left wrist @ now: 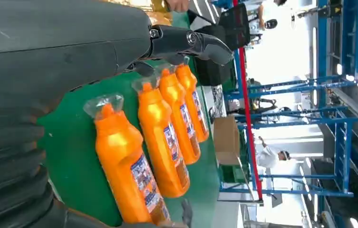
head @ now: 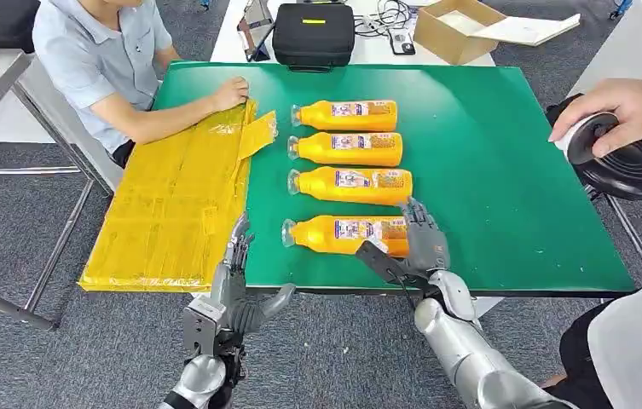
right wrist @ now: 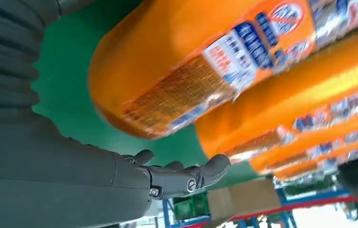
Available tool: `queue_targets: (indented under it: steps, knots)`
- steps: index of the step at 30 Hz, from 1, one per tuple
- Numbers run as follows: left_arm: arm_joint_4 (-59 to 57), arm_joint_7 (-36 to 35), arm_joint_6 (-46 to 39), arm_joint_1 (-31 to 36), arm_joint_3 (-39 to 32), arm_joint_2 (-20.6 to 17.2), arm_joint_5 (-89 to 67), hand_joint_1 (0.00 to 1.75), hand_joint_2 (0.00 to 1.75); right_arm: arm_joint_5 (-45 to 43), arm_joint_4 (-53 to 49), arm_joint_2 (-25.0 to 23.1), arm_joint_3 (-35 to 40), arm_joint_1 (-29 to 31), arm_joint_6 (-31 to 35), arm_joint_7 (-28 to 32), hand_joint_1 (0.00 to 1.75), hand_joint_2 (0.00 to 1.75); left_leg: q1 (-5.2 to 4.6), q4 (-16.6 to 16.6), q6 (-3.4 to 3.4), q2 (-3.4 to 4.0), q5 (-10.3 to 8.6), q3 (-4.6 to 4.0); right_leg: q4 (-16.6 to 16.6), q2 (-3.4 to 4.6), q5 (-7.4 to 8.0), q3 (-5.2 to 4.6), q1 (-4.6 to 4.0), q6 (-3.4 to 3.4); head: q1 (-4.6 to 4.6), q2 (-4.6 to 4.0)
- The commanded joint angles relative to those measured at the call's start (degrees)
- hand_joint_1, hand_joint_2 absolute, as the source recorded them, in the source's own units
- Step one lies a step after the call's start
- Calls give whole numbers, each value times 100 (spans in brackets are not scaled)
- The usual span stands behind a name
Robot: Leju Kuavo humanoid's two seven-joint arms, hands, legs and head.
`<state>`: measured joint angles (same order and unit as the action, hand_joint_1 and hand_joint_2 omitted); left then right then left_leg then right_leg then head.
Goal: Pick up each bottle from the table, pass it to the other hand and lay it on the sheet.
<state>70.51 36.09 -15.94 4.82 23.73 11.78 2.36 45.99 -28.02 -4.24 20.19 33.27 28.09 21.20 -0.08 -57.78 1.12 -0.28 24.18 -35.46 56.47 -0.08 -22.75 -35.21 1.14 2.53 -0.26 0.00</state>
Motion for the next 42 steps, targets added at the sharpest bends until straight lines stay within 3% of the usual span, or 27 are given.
queue_targets:
  steps: [1, 10, 11, 13, 15, 16, 17, 21, 22, 25, 26, 27, 28, 37, 39, 40, 42]
  knots:
    - [-371, -71, 78, 347, 179, -90, -35, 0, 175, 101, 858, -125, 343, 710, -453, -162, 0, 175, 3, -1, -8, 9, 9, 22, 1, 7, -7, 19, -4, -13, 0, 0]
    - [-318, -78, 99, 405, 177, -93, -56, 0, 175, 520, 957, -47, 625, 832, -445, -415, 0, 175, 3, -1, -6, 2, 10, 23, 0, 0, -9, 22, -5, -10, -2, 0]
    - [-319, -80, 105, 427, 170, -94, -55, 0, 175, 662, 999, -32, 743, 883, -542, -507, 0, 175, 0, 2, -4, 1, 4, 15, 0, 0, -5, 12, -1, -7, -2, 0]
    - [-351, -82, 160, 491, 162, -91, -48, 0, 175, 858, 1114, 33, 1001, 1040, -1376, -627, 0, 175, 5, -6, -7, 3, 12, 24, 4, 1, -11, 23, -6, -13, -2, 0]
    - [-368, -82, 182, 519, 157, -84, -46, 0, 175, 1106, 1151, 111, 1238, 1141, -1638, -713, 0, 175, 5, -7, -8, 2, 11, 25, 5, -1, -11, 24, -6, -14, -2, 0]
    - [-390, -82, 214, 536, 155, -78, -43, 0, 175, 1048, 1181, 157, 1246, 1182, -1942, -724, 147, 175, 2, -4, -6, -3, 5, 14, 4, -5, -7, 14, -3, -10, 0, 0]
    - [-397, -82, 225, 541, 158, -78, -43, 0, 175, 1149, 1231, 179, 1332, 1222, -2043, -854, 175, 175, 0, 0, -4, -5, 0, 9, 0, -6, -3, 9, -1, -6, -4, 0]
    - [-443, -65, 265, 547, 140, -82, -31, 0, 175, 1326, 1334, 252, 1486, 1233, -2756, -1261, 175, 175, 0, 3, -3, -8, 1, 17, -3, -10, -4, 16, -1, -6, -2, 0]
    - [-471, -58, 277, 561, 143, -83, -18, 0, 175, 1378, 1441, 240, 1543, 1274, -3273, -1632, 175, 175, 7, 2, -7, -11, 8, 34, -7, -13, -11, 36, -8, -13, 0, 0]
    - [-477, -58, 278, 562, 139, -90, -18, 0, 175, 1376, 1436, 256, 1542, 1250, -3261, -1626, 175, 175, 3, 4, -4, -12, 1, 28, -7, -13, -5, 28, -4, -7, -2, 0]
    - [-506, -58, 288, 577, 142, -88, -16, 0, 175, 1512, 1492, 258, 1715, 1290, -3552, -1731, 173, 175, 8, 8, -7, -18, 5, 48, -15, -20, -10, 51, -9, -12, -4, 0]
    - [-528, -57, 292, 588, 141, -84, -13, 0, 175, 1626, 1482, 274, 1848, 1306, -3749, -1738, 147, 175, 9, 8, -6, -18, 2, 48, -16, -20, -8, 50, -10, -11, -2, 0]
    - [-564, -35, 266, 602, 122, -64, -2, 0, 175, 1527, 1434, 288, 1745, 1271, -3829, -1800, 175, 175, 11, 8, -6, -28, 2, 54, -18, -30, -10, 60, -12, -13, 0, 0]
    - [-526, -29, 292, 587, 103, -92, 20, 0, 175, 1557, 1381, 241, 1761, 1226, -3686, -1823, 175, 175, 10, 8, -8, -24, 0, 75, -20, -22, -6, 81, -11, -16, -2, 0]
    - [-458, -23, 298, 553, 82, -108, 29, 0, 175, 931, 1302, 202, 1171, 1113, -3519, -1314, 175, 175, 5, 5, -5, -20, -1, 74, -13, -17, -5, 76, -5, -10, -2, 0]
    - [-358, -20, 139, 464, -85, -32, 130, 0, 175, -25, 1124, 147, 275, 910, -3241, -557, 175, 175, 11, 9, -9, -25, 1, 85, -20, -23, -7, 91, -13, -17, -2, 0]
    - [-105, -108, -19, 291, -268, 13, 265, 0, 175, -249, 989, 63, 58, 768, -2629, -112, 175, 175, 13, 11, -10, -28, 2, 91, -24, -27, -8, 100, -14, -19, -2, 0]
